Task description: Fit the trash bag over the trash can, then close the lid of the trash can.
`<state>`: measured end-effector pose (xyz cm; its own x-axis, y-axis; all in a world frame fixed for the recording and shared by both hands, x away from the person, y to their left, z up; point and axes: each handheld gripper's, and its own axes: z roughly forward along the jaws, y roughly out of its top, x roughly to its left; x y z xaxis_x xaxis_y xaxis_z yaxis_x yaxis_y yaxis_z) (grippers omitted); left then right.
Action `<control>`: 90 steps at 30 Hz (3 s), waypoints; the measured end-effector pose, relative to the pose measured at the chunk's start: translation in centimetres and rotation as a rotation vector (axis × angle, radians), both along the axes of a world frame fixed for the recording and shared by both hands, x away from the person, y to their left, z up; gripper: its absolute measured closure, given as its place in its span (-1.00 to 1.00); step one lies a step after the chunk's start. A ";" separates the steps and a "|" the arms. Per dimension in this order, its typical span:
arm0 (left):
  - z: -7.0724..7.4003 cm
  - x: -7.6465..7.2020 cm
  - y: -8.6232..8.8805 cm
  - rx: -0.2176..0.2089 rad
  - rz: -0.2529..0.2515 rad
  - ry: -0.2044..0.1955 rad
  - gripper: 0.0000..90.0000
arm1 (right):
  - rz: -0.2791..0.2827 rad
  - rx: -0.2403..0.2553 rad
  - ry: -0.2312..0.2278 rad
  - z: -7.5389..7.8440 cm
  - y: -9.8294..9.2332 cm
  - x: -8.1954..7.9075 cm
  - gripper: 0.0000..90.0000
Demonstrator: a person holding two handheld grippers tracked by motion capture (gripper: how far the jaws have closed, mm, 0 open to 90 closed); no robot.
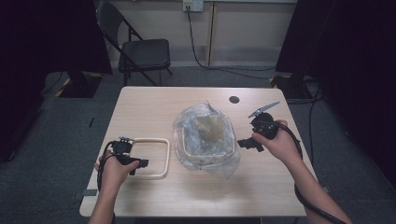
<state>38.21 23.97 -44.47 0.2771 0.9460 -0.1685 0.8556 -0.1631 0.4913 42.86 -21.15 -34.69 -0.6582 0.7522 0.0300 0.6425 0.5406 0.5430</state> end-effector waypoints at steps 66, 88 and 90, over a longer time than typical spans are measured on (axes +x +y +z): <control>-1.9 1.4 1.4 0.160 0.163 0.077 0.50 | 0.022 -0.021 0.039 -3.4 -0.2 0.3 -0.63; 0.4 0.5 3.8 0.050 0.193 0.020 0.81 | 0.003 -0.029 0.038 -3.4 -0.5 0.4 -0.63; 1.2 0.3 4.1 0.040 0.192 0.017 0.81 | 0.007 -0.031 0.034 -3.2 -0.6 0.4 -0.63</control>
